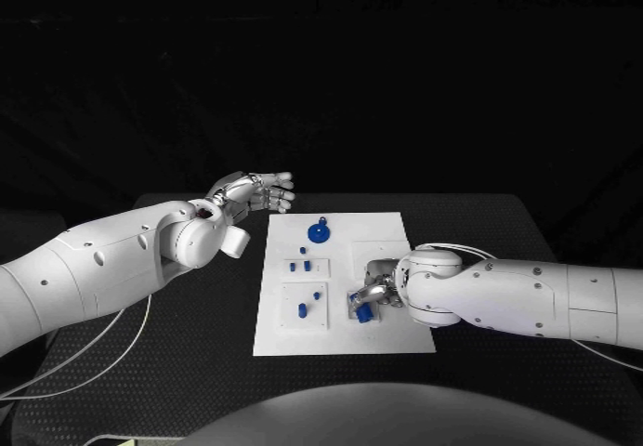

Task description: Assemble the parts on the task board

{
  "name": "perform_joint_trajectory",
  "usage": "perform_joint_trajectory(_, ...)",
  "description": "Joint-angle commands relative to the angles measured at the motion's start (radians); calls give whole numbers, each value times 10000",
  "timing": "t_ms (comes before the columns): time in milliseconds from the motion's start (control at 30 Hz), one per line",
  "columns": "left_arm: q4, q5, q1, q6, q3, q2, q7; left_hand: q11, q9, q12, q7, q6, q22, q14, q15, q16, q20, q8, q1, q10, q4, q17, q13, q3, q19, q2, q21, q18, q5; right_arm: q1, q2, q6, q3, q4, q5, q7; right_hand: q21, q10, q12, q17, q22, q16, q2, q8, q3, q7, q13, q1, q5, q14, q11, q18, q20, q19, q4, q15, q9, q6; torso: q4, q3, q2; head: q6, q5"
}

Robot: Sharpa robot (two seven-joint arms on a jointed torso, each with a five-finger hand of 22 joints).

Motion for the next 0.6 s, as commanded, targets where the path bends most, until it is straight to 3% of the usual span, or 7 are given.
perform_joint_trajectory(33,15,-62,14,161,6,33,38,1,-15,-47,10,-92,14,-38,56,-53,74,50,14,-98,-19,18,-15,-4,-12,87,-65,197,-27,-13,27,248,-2,-27,-26,18,39,-98,-68,-15,-12,36,-2,-54,2,-4,16,-106,22,-18,-6,77,-56,12,-33,-62,-13,-13,-2,4,1,1,9)
perform_joint_trajectory(400,6,-62,14,155,6,28,29,4,-17,-48,12,-96,19,-39,58,-63,77,50,10,-102,-15,27,-16,-5,-12,92,-70,195,-28,-47,54,-23,-2,-129,-28,27,32,-112,-76,-28,-21,25,-69,-56,24,1,28,-268,22,-23,-1,77,-61,10,-8,-60,-23,-27,-4,5,1,1,10)
perform_joint_trajectory(600,-5,-62,14,147,4,31,20,5,-18,-48,13,-98,21,-40,59,-68,78,51,8,-103,-12,32,-17,-5,-13,95,-72,194,-27,-47,46,-65,-2,-140,-18,33,29,-134,-85,-42,-29,15,-201,-54,-254,8,50,-718,22,-29,5,77,-62,6,-13,-57,-30,-56,-1,1,0,1,2)
